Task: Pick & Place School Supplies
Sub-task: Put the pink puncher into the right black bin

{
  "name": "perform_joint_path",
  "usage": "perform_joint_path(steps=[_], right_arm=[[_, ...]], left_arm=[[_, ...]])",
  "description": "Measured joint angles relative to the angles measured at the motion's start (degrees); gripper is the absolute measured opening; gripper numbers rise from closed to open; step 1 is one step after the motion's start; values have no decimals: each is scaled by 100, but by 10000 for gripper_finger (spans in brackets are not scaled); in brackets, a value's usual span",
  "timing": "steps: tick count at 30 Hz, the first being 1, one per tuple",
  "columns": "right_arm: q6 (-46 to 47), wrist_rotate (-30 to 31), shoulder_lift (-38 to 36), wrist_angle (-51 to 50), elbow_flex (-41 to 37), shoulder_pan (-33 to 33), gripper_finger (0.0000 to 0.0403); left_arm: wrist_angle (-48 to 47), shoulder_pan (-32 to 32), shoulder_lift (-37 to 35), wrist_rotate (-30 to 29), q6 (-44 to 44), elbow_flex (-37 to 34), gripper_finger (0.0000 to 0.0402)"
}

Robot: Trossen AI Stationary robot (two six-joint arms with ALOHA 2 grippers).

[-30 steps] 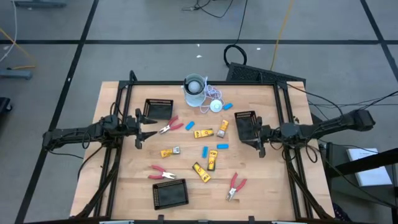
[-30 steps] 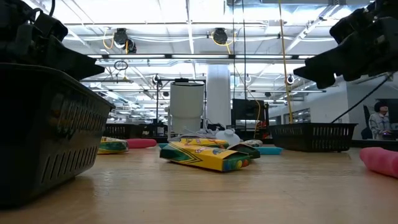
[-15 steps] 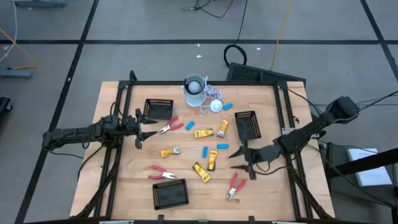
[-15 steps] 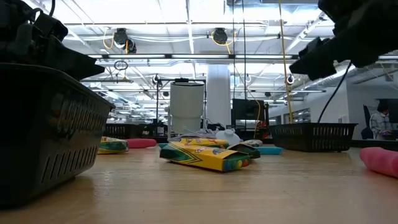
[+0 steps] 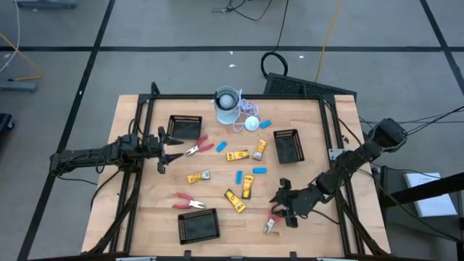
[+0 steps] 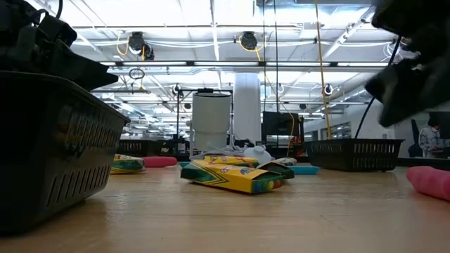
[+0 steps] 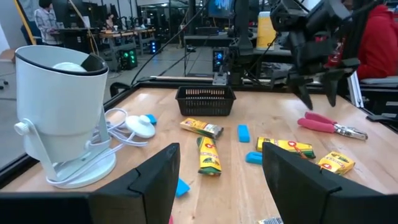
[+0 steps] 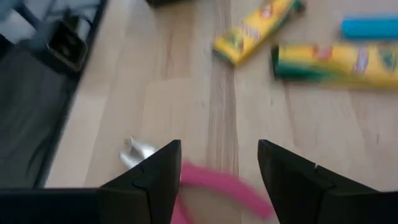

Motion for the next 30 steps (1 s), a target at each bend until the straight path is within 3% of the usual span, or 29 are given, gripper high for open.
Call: perform_joint_path(steps=[17,23,30], right_arm=[[1906,-461,1,-1016,-6,596,202],[1830,-428,43,-1026,-6,659,202],[1589,-402,640,-818,7,659,202]], left_arm=[[7,0,0,62,-83,-2,230],[9,0,0,62,-83,-2,230],[11,0,0,62,-107,-2,230]])
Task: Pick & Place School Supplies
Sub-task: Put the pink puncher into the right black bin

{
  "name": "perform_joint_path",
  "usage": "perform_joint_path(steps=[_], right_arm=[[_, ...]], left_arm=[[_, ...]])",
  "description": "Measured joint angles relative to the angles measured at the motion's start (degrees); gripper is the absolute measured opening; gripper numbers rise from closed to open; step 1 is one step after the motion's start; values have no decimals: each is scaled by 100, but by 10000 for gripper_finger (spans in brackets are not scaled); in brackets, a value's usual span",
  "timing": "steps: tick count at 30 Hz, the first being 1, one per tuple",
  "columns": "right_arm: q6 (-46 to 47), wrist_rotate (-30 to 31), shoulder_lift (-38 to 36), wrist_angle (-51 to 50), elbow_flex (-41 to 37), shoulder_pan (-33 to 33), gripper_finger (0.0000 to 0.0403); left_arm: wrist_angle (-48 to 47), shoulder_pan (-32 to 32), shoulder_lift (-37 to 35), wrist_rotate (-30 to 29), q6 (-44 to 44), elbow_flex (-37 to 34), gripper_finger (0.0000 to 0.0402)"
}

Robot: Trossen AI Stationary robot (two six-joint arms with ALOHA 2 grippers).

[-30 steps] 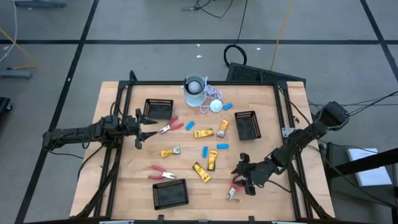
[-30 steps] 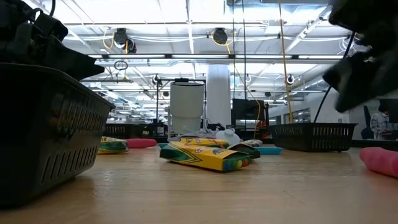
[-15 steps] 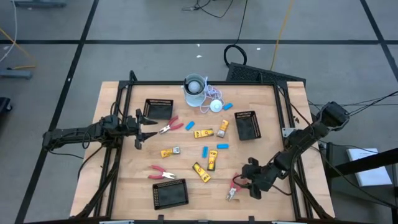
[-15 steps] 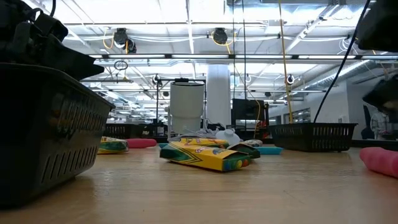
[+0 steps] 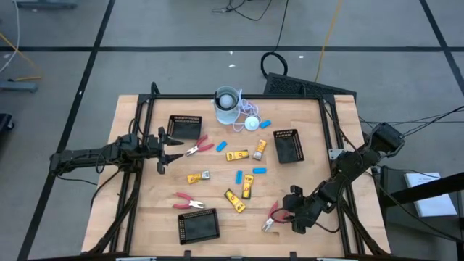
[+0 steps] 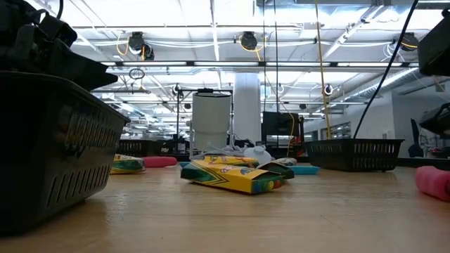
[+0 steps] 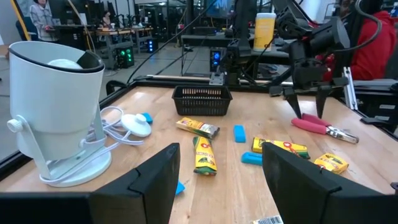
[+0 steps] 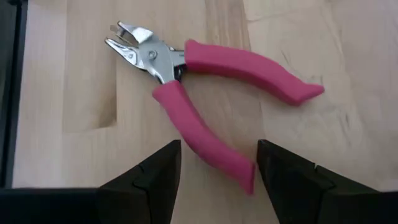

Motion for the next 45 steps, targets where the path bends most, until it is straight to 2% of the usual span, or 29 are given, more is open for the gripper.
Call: perform_joint_path(steps=[8,12,20,25,31,37,45], right_arm=[[-492,157,411,174,297,0,193],[-595,112,545,213,372,-2,154],[-703,-31,594,263,374,-2,38],[-717,176,600,271,370,8,34],[-1095,992,626,704,343,177,34],[-1763,2437,633,1147,343,279,34],[-2233,3459,624,1106,343,282,34]], left_arm=[[4,0,0,0,-4,0,230],[4,0,2,2,-13,0,230],[5,-1,2,9,-20,0,230],[5,-1,1,10,-20,0,230],[6,-2,2,11,-17,0,230],[4,-2,0,13,-2,0,230],[5,-28,4,30,-11,0,230]])
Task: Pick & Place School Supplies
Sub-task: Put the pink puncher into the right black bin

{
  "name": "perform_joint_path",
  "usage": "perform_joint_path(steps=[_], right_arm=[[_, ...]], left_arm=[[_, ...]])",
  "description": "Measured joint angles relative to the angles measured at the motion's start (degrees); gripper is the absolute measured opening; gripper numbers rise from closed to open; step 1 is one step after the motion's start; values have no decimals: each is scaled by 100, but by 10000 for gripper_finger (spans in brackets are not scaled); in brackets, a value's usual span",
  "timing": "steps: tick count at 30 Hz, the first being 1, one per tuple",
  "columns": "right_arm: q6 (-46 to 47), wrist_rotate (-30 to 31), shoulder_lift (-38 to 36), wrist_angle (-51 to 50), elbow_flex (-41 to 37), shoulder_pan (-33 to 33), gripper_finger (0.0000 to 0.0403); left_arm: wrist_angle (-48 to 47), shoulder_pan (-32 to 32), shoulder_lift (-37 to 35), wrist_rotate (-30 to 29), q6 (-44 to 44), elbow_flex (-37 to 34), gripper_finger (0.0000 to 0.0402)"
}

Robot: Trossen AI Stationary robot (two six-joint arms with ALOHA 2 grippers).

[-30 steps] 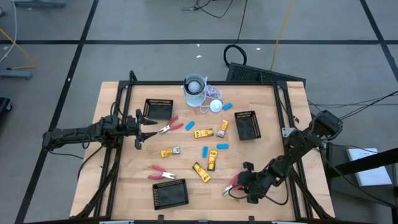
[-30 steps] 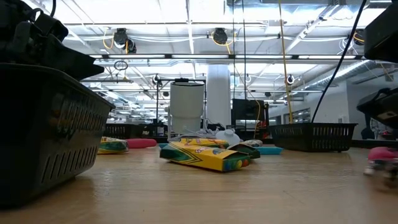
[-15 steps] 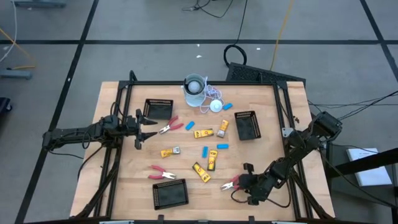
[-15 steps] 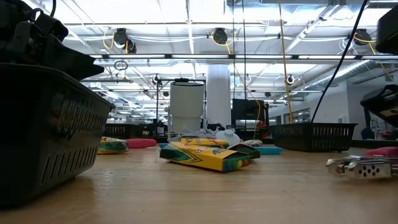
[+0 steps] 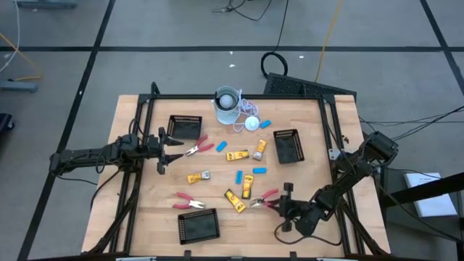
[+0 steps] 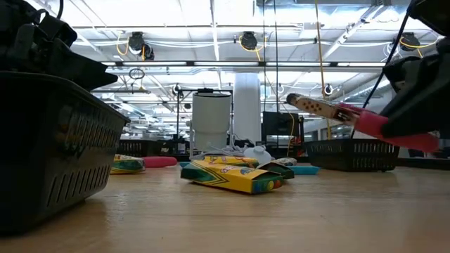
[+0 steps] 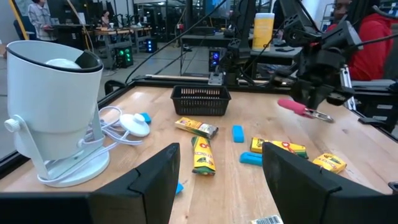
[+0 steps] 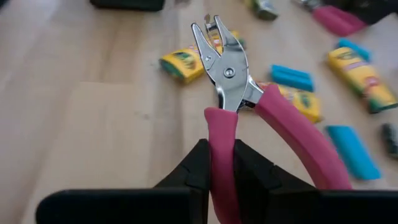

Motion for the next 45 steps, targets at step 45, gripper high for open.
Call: perform_joint_path(steps=[45], right_arm=[[911,768,-3392,-2908,-1663,-2392,34]], left_arm=[[2,-300,39,-46,98,2,230]])
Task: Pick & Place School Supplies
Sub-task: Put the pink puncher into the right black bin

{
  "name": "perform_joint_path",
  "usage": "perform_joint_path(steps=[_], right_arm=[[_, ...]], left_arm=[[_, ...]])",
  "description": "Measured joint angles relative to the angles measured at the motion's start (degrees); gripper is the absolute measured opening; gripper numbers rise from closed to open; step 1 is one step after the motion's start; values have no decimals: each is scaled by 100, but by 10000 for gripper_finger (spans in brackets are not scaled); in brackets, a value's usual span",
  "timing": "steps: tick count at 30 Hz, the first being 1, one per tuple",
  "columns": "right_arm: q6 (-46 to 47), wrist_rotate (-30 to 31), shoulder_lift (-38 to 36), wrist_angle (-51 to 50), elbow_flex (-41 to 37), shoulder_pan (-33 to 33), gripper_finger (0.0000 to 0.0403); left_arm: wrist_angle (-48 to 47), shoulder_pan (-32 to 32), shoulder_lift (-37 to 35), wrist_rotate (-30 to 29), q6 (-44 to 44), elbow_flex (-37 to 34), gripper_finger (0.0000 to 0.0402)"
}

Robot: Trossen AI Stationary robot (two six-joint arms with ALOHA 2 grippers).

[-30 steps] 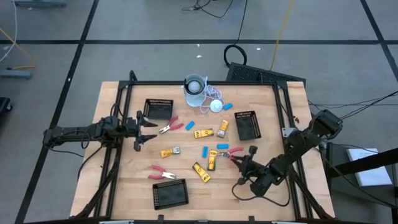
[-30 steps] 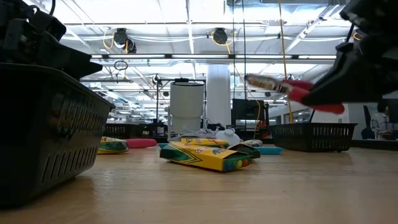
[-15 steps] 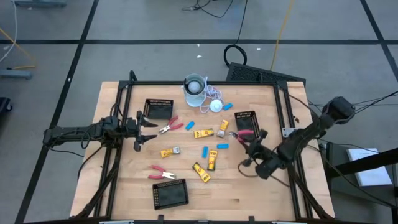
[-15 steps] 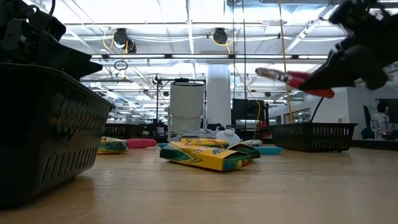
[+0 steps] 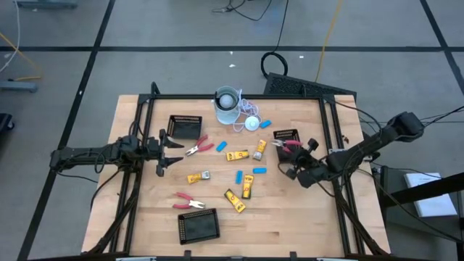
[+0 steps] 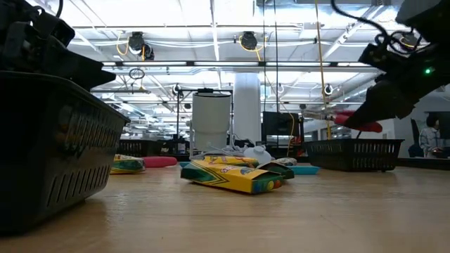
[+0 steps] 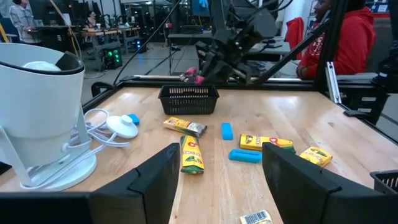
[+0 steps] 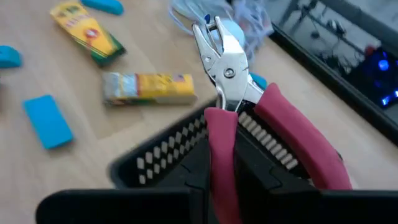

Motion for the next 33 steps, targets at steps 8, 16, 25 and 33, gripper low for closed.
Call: perform_joint_path(steps=[8,16,25,33], right_arm=[[221,-619,2,-166,-31,-528,34],[310,-1146,2,-252,-31,-902,34],[384,-1535,-3,-277,-25,-1184,34],[532,-1628,4,-311,-27,-1239,125]], left_arm=[[-2,0,148,-4,1,0,230],[-1,0,146,-3,1,0,230],[-2,0,146,-2,3,0,230],[-2,0,146,1,-2,1,230]])
